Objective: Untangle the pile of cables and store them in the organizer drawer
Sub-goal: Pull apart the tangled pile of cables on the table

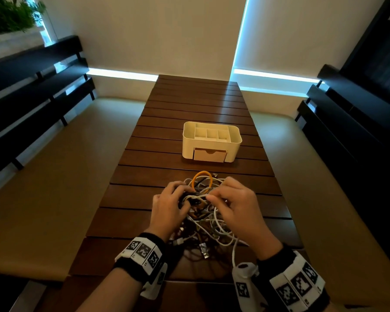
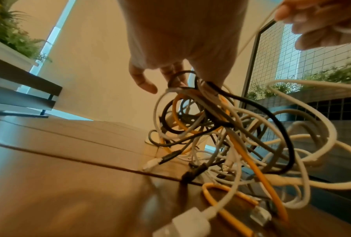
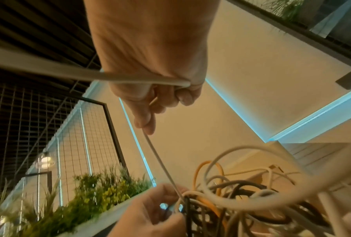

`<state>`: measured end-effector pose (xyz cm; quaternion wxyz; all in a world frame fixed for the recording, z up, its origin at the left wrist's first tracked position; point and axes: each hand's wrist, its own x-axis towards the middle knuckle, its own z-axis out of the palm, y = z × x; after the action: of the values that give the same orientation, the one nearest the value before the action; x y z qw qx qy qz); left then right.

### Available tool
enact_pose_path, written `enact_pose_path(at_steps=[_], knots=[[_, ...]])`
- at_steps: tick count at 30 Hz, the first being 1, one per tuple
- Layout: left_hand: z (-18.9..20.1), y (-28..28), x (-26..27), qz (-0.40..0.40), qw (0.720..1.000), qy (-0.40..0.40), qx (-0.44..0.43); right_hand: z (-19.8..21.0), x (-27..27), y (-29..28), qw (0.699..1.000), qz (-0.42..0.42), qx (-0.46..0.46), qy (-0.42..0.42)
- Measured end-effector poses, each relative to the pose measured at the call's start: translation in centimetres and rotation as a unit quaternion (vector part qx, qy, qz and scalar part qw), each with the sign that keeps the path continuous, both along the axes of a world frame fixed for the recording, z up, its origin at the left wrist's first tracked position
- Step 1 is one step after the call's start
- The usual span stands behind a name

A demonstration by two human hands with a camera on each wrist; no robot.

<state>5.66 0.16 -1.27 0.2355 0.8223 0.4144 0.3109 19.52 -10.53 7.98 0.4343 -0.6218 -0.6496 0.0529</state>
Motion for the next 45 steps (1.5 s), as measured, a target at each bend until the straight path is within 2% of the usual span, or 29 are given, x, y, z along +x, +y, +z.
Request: enact_pose_path(at_steps=[6,10,12,13,14,15,16,17,18,19,21,23,25,28,30,32,34,37,39,41,45], knots=[[1.5,0.5,0.4,0.037,0.999,0.010,0.011,1.5,0.4,-1.2,0.990,0.010,0.101,0.095],[2.0,0.8,0.7,0.030,1.000,0.007,-0.001,0.0,1.3,-2.6,0.988,0.002,0.060,0.144],[1.6,0.7,0.7,0.032,0.999,0.022,0.000,-0.7,2.8,-3.1,0.988,-0.013,-0.067,0.138],[1.3,0.7,0.6,0.037,0.999,0.034,0.005,-1.0,3.7,-3.4,0.980,-0.015,-0.183,0.081],[1.0,0.5,0.4,0.042,0.998,0.045,0.016,-1.0,4.2,-3.7,0.950,-0.015,-0.313,-0.001],[0.6,0.4,0.1,0.044,0.997,0.057,0.033,-0.8,4.5,-3.8,0.902,-0.017,-0.424,-0.078],[0.2,0.2,-0.1,0.045,0.995,0.066,0.052,-0.4,4.4,-3.9,0.857,-0.017,-0.497,-0.135],[-0.2,0.1,-0.2,0.045,0.994,0.073,0.065,-0.1,4.2,-3.7,0.830,-0.014,-0.531,-0.170],[-0.3,-0.1,-0.2,0.046,0.993,0.078,0.077,0.1,3.8,-3.2,0.823,-0.005,-0.536,-0.190],[-0.4,-0.2,-0.2,0.048,0.991,0.083,0.088,0.5,3.0,-2.5,0.826,0.003,-0.527,-0.203],[-0.3,-0.3,0.0,0.050,0.988,0.095,0.109,1.5,1.1,-1.1,0.855,-0.014,-0.475,-0.206],[-0.1,-0.4,0.1,0.046,0.984,0.106,0.136,2.3,-0.7,0.0,0.909,-0.101,-0.361,-0.182],[0.1,-0.7,0.2,0.045,0.980,0.119,0.150,2.6,-2.3,0.8,0.938,-0.182,-0.236,-0.177],[0.3,-0.9,0.3,0.049,0.978,0.125,0.159,1.8,-4.3,1.6,0.935,-0.188,-0.150,-0.261],[0.8,-1.0,0.5,0.047,0.975,0.142,0.166,0.7,-5.2,2.2,0.932,-0.101,-0.116,-0.327],[1.5,-1.2,0.7,0.051,0.968,0.170,0.180,-0.4,-5.7,2.8,0.929,0.003,-0.134,-0.346],[1.4,-1.1,0.9,0.043,0.973,0.157,0.163,-1.7,-5.3,3.6,0.935,0.029,-0.189,-0.298],[0.4,-0.7,0.9,0.044,0.981,0.123,0.147,-3.2,-3.7,4.2,0.925,-0.020,-0.272,-0.265],[0.0,-0.6,1.0,0.037,0.979,0.135,0.151,-3.8,-3.1,3.9,0.924,-0.048,-0.303,-0.229],[-0.3,-0.4,1.2,0.036,0.979,0.131,0.154,-4.1,-2.8,3.5,0.927,-0.072,-0.315,-0.191],[-0.1,-0.4,1.2,0.043,0.985,0.104,0.132,-4.0,-2.2,2.8,0.925,-0.094,-0.323,-0.179]])
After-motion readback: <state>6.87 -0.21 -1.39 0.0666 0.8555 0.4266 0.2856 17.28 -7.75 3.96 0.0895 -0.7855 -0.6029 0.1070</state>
